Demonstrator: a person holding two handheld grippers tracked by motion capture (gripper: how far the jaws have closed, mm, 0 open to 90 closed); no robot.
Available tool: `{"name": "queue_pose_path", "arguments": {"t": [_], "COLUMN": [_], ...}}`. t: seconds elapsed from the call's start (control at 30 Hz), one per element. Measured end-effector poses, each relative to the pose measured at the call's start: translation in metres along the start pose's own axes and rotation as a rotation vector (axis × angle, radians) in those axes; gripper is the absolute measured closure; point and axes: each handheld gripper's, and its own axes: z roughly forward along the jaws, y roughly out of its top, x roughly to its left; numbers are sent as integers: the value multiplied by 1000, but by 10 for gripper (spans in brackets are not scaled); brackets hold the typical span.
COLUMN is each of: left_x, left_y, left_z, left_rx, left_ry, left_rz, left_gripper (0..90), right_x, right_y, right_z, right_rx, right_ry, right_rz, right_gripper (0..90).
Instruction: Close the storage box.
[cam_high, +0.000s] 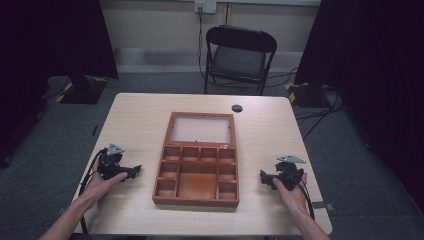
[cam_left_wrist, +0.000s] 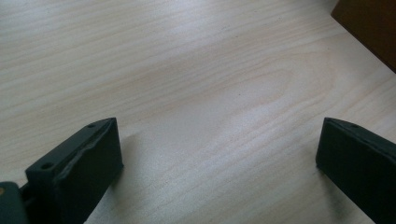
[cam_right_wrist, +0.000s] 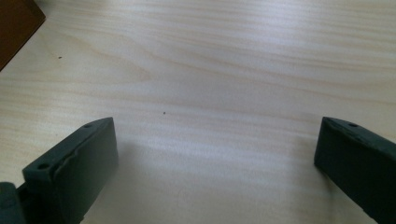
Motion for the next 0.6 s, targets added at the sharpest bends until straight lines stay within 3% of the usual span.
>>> {"name": "queue_pose_path", "arguments": {"t": [0.3, 0.4, 0.6], "left_x": [-1, -2, 0], "left_y": [3, 4, 9], "left_z": [-1, -3, -8], "left_rx": [21, -6, -16], "left_ry": [15, 11, -9], "left_rz": [-19, -28, -49], "left_gripper": [18, 148, 164], "right_x": [-2, -2, -4], "right_y": [0, 3, 5], "right_z": [-3, -6, -11], "right_rx": [13, 19, 33], "right_ry": [8, 6, 53], "right_rz": [7, 4, 48], "right_gripper": [10, 150, 156]}}
